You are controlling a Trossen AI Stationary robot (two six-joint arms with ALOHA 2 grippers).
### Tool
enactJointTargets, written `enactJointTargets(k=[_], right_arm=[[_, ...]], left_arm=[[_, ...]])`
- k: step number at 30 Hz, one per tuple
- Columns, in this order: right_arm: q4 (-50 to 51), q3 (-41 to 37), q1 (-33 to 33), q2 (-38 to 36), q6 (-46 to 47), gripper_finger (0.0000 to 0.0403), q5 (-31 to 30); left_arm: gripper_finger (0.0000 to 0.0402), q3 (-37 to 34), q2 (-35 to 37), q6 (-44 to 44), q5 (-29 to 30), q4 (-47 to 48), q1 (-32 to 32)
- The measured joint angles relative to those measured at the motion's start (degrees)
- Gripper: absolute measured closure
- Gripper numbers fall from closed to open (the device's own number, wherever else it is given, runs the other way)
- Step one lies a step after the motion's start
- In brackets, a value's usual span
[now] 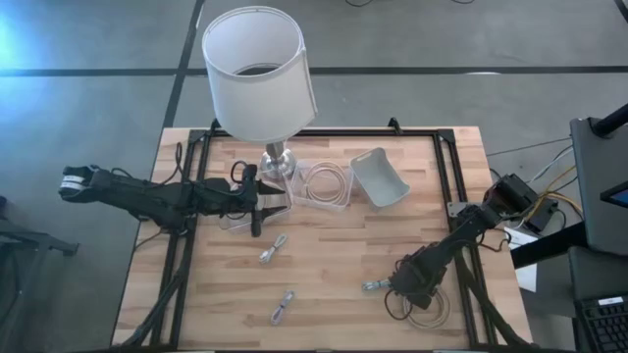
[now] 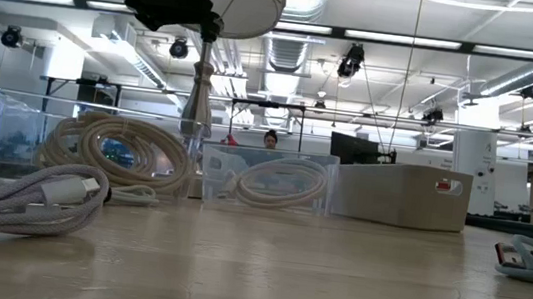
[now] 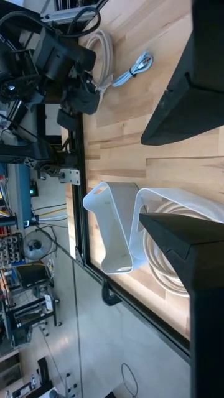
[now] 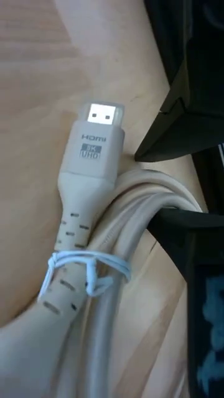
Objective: Pick & Place USB Port
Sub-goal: Put the brown HDMI cable into the white bin
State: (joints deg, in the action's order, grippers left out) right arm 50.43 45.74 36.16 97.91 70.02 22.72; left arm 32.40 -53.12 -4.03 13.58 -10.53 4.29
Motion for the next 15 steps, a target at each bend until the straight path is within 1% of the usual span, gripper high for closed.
enactJointTargets(k=[3,8,10,13,15], right_arm=[[0.08,0.26,0.00,0.06,-1.78,0.0298,-0.02],[1.05,1.52,0.00,-0.23,-3.53,0.0359,-0.95],[2.64,2.77,0.00,-0.34,-3.67,0.0379,-2.67],[7.14,5.33,-0.16,-1.10,-3.20,0.0384,-5.11],[10.91,7.50,-0.22,-2.00,-1.99,0.0384,-5.33]], left_arm=[[0.0209,0.02,0.00,0.00,0.00,0.01,0.00],[0.0209,0.02,0.00,0.00,0.00,0.03,0.00],[0.0209,0.02,0.00,0.00,-0.02,0.03,0.00],[0.0209,0.02,0.00,0.00,-0.02,0.03,0.01],[0.0209,0.02,0.00,0.04,-0.02,0.04,0.00]])
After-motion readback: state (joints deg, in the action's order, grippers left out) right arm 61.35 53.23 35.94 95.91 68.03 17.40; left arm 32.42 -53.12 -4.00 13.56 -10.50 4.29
